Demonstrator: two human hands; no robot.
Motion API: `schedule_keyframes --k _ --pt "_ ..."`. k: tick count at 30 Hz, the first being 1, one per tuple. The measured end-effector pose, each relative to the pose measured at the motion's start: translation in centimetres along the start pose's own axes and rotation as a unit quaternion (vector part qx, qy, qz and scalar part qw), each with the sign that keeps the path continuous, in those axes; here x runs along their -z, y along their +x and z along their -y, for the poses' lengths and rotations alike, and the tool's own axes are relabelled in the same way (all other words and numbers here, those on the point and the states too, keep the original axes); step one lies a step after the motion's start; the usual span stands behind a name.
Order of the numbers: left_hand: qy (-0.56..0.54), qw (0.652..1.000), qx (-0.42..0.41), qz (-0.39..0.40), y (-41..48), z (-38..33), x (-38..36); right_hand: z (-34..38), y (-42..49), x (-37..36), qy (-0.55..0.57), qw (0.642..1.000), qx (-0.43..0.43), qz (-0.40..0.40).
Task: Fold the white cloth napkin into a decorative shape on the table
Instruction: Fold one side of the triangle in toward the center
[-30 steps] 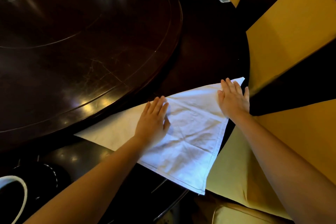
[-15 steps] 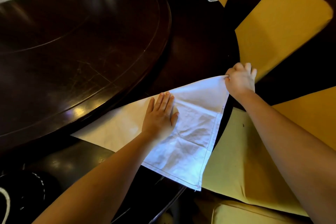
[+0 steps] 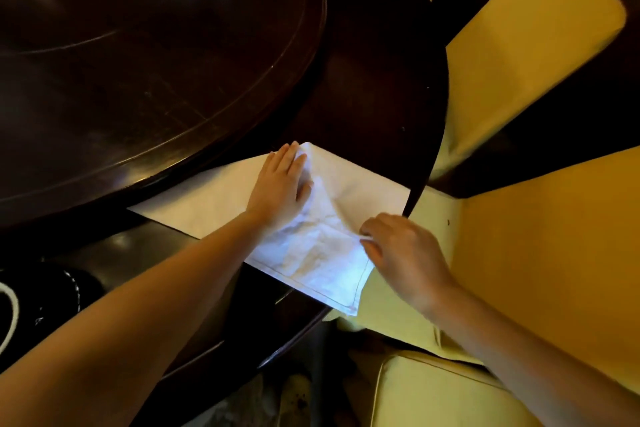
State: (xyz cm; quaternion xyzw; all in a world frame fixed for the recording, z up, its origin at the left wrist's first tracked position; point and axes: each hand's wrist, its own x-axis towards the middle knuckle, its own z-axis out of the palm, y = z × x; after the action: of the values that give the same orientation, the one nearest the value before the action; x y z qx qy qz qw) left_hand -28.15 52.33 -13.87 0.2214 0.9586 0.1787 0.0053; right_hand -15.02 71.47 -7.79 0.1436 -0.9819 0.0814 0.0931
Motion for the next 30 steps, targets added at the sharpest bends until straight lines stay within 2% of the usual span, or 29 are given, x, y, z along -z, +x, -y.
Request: schedule_keyframes --k 2,4,7,10,12,14,16,19,21,24,26,28,29,30 --pt "0.0 0.999 0.025 -0.026 -0.6 -0.3 0.2 0.9 -1.7 -1.1 -0.002 1.0 0.013 0.012" --pt "-0.01 0.998 0.037 -0.057 -1.1 -0.8 0.4 1.3 -3.0 -2.1 0.047 0.999 0.001 0.025" --pt "-0.04 0.996 0.019 -0.081 -1.8 -1.5 0.6 1.4 -4.7 -3.1 0.113 0.992 0.002 0.062" --pt "-0.043 0.996 -0.053 -0.051 -2.4 -2.1 0.3 1.6 -5.9 -3.1 0.183 0.978 0.004 0.095" --pt "-0.032 0.997 -0.068 -0.012 -2.6 -2.4 -0.2 1.6 -6.5 -3.0 0.219 0.973 -0.018 0.071" --pt "-0.023 0.998 -0.06 0.021 -2.7 -2.3 -0.7 1.1 -6.9 -3.0 0.251 0.964 -0.081 0.03" --pt "-0.001 0.998 -0.06 0.034 -3.0 -2.0 -1.2 0.1 -7.2 -3.2 0.309 0.929 -0.203 0.029" --pt "0.014 0.998 -0.063 0.025 -3.2 -2.0 -1.5 -0.5 -7.3 -3.5 0.411 0.828 -0.353 0.143" --pt "0.015 0.998 -0.056 0.023 -3.2 -2.1 -1.5 0.3 -7.3 -3.5 0.488 0.759 -0.394 0.179" --pt "0.016 0.999 -0.048 0.014 -3.3 -2.3 -1.5 1.7 -6.9 -3.1 0.56 0.689 -0.426 0.173" --pt "0.02 0.999 -0.04 0.012 -3.3 -2.6 -1.6 2.2 -6.8 -3.2 0.586 0.662 -0.44 0.158" --pt "0.029 0.999 -0.044 0.003 -3.4 -3.2 -1.6 2.6 -6.8 -3.6 0.593 0.653 -0.449 0.141" --pt "0.031 0.998 -0.051 0.001 -3.5 -3.7 -1.6 2.8 -6.8 -3.9 0.58 0.665 -0.449 0.141" --pt "0.032 0.998 -0.058 0.005 -3.7 -4.2 -1.6 2.9 -6.8 -4.2 0.55 0.692 -0.445 0.143"
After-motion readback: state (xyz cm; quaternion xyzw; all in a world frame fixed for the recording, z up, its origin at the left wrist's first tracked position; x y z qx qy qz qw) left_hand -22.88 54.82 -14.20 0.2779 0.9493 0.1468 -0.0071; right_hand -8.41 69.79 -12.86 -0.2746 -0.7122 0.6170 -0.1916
